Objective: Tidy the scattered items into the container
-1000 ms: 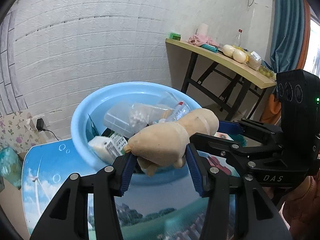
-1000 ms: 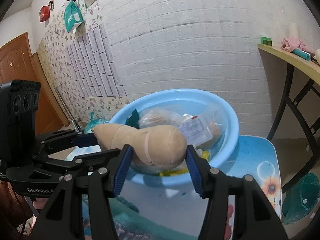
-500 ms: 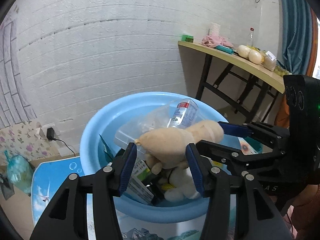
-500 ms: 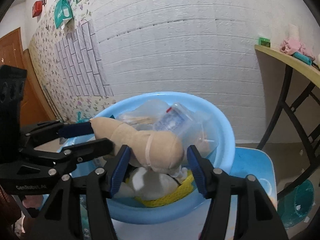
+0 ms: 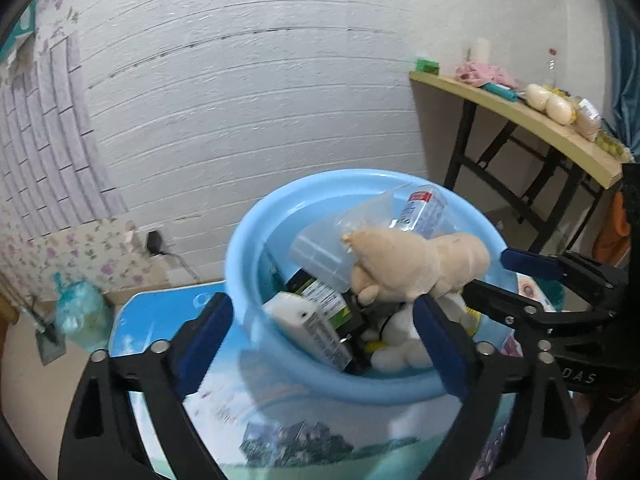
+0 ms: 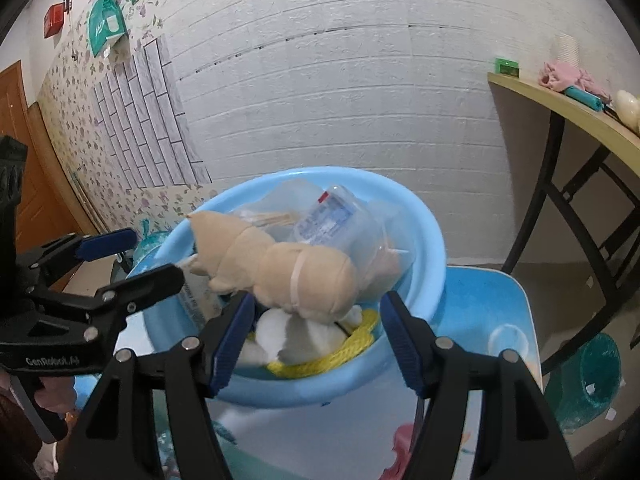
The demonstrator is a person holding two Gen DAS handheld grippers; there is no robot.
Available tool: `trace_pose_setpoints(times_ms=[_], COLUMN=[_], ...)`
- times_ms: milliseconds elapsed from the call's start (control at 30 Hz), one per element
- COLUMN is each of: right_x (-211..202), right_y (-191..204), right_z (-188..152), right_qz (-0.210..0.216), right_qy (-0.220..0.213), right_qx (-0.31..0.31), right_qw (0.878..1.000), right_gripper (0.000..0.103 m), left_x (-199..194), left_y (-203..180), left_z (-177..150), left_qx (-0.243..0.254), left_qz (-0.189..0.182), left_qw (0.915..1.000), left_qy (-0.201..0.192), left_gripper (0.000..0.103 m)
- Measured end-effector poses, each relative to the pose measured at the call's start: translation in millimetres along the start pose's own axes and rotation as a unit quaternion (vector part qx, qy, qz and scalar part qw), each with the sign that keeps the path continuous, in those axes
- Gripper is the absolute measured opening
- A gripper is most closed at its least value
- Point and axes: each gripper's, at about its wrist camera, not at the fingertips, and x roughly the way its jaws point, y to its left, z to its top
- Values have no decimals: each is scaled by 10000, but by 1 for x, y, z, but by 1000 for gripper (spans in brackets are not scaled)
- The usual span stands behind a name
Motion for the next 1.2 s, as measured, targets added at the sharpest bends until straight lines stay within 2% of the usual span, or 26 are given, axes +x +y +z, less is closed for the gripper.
trace_pose_setpoints(times_ms=[200,400,533,633,733,833,900,1000,1133,1200], right_x=[-17,-42,-57,-66,-76,-88,-94,-101,-108,-110], right_y=[11,28,38,47,56,66,71,72,71,71], right_z=[2,5,7,9,10,12,12,14,15,14], right_qz=[-91,-63,-40,-47,-36,-62,-264,-283,-488,-563], right_qy=[84,-20,-108,-159,-277,-476,-582,-638,-651,-660], right_qx=[115,184,118,54,-32,-139,-218,-160,-72,-50], right_qw=[9999,9998,9999,9998,9996,9988,9977,9974,9967,9962], right_gripper=[66,73,78,78,79,84,87,88,100,102], left_x=[-24,-59,-89,-105,-115,-123,-128,-135,-141,-142], left_y=[-3,2,8,13,18,20,19,19,21,21], left_z=[1,0,-1,0,0,0,-2,-4,-6,-8], left_qx=[202,86,-82,-179,-271,-312,-285,-286,-398,-403], left_qz=[350,404,431,474,337,235,275,296,392,396], left_qw=[9992,9991,9982,9971,9978,9981,9980,9975,9966,9966], left_qy=[-9,-119,-405,-560,-503,-484,-499,-570,-612,-602], left_gripper=[94,96,102,103,103,103,103,103,103,103])
